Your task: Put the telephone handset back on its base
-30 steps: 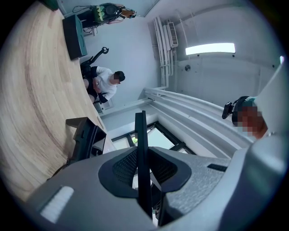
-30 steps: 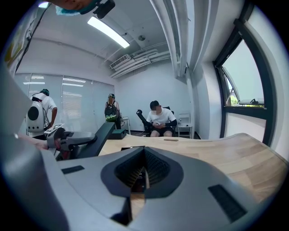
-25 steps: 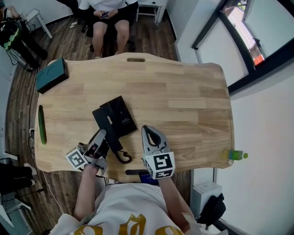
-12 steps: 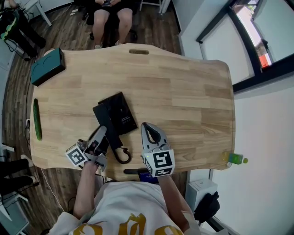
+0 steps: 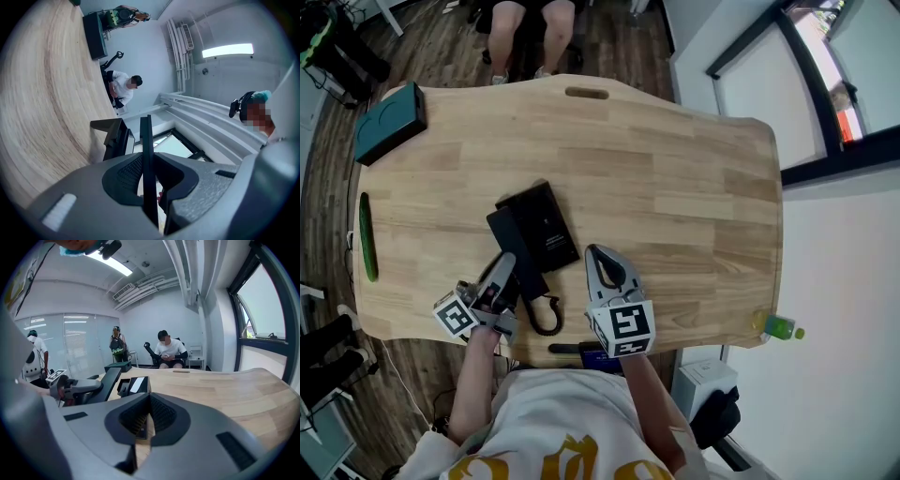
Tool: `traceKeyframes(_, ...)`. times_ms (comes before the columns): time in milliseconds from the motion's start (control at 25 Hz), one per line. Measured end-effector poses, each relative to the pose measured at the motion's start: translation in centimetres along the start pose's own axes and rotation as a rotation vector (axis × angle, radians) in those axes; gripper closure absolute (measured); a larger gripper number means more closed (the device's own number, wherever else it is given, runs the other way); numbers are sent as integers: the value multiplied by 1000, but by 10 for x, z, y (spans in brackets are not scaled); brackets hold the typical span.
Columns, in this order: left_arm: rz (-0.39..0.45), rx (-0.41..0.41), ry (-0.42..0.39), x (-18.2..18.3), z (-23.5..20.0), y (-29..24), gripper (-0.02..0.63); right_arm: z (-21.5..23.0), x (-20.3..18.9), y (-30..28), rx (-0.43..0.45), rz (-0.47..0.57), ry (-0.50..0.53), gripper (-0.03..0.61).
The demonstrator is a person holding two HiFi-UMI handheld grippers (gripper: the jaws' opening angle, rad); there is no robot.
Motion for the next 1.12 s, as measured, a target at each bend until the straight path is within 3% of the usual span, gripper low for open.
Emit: traceKeyframes(1120, 5, 52, -16, 0, -29, -18, 540, 14, -18, -18, -5, -57, -37, 574)
Point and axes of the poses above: the fingertips, and each gripper's own axes: y backward along the fingers, z to its right, x out of its top, the point moved 6 cm from there along y, backward along the fingers, and after that the axes turned 11 degrees about x, right-handed, at the moved point
